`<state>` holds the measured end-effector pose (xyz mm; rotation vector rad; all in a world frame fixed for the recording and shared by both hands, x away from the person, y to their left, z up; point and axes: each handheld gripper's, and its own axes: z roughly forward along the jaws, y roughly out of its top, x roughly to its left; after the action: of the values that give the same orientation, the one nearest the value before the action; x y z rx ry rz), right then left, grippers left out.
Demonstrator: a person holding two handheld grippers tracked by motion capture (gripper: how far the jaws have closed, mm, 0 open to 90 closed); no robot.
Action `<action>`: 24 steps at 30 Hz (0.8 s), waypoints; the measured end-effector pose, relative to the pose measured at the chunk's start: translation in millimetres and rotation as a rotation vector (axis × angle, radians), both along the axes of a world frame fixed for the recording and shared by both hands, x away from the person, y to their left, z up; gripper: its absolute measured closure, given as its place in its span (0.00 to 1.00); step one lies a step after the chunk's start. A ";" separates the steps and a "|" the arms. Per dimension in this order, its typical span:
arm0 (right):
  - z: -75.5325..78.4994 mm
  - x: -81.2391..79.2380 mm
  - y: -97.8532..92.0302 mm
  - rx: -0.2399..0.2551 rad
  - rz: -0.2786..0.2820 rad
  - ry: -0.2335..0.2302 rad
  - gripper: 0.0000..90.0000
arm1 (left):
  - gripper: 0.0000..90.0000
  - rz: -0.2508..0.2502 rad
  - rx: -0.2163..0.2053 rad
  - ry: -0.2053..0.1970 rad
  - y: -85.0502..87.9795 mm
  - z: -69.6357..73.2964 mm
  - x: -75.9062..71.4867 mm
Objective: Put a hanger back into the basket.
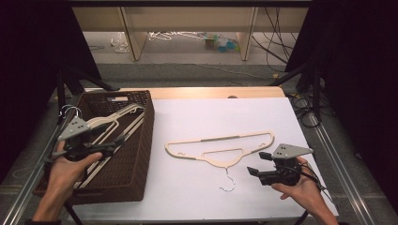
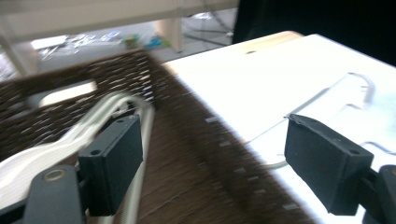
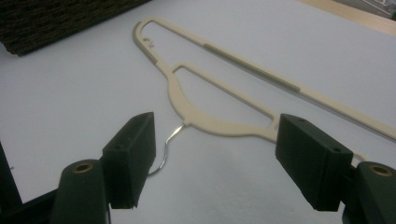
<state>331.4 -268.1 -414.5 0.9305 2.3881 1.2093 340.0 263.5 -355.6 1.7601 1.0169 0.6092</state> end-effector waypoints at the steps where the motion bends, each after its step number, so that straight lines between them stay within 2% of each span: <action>1: 0.3 -0.3 0.1 0.002 -0.007 0.000 0.33 | 0.20 -0.021 0.006 -0.022 -7.3 0.1 -1.9; 4: 0.0 0.2 -0.1 0.006 -0.009 -0.013 0.32 | 0.20 -0.076 -0.001 -0.041 -29.0 0.6 -10.0; 7: -0.2 0.6 -0.3 0.021 -0.019 -0.011 0.30 | 0.20 -0.121 -0.040 -0.059 -50.6 0.7 -18.7; 10: -0.6 1.1 -0.8 0.028 -0.034 -0.029 0.29 | 0.20 -0.176 -0.048 -0.084 -71.4 -1.7 -28.3; 11: -0.8 1.2 -1.0 0.029 -0.035 -0.031 0.28 | 0.20 -0.188 -0.063 -0.068 -79.1 -3.9 -32.7; 12: -0.8 1.2 -1.0 0.029 -0.035 -0.031 0.28 | 0.20 -0.188 -0.063 -0.068 -79.1 -3.9 -32.7; 13: -0.8 1.3 -0.9 0.031 -0.039 -0.029 0.26 | 0.20 -0.210 -0.067 -0.063 -87.8 -6.8 -37.4; 15: -0.1 0.9 0.2 0.045 -0.023 -0.004 0.26 | 0.20 -0.243 -0.064 -0.052 -104.3 -15.4 -45.3; 16: -0.6 0.8 0.8 0.046 -0.030 -0.025 0.26 | 0.20 -0.249 -0.057 -0.046 -107.7 -17.9 -47.0; 17: -0.6 0.6 1.0 0.048 -0.025 -0.022 0.25 | 0.20 -0.267 -0.067 -0.031 -113.1 -21.9 -49.3; 19: -1.8 0.9 1.8 0.056 -0.011 -0.030 0.23 | 0.20 -0.290 -0.059 -0.016 -117.9 -25.8 -52.4; 20: -1.2 1.1 0.7 0.041 -0.011 -0.043 0.23 | 0.19 -0.290 -0.062 -0.019 -119.7 -28.0 -53.9; 21: -2.1 1.5 0.4 0.047 -0.007 -0.054 0.22 | 0.19 -0.292 -0.060 -0.024 -121.2 -30.7 -55.3; 24: -3.9 1.4 -0.1 0.051 0.003 -0.019 0.21 | 0.19 -0.296 -0.057 -0.012 -126.9 -41.0 -59.4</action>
<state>332.9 -268.2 -418.4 0.9273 2.3547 1.2799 280.6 136.6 -396.6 1.8099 0.7388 0.3999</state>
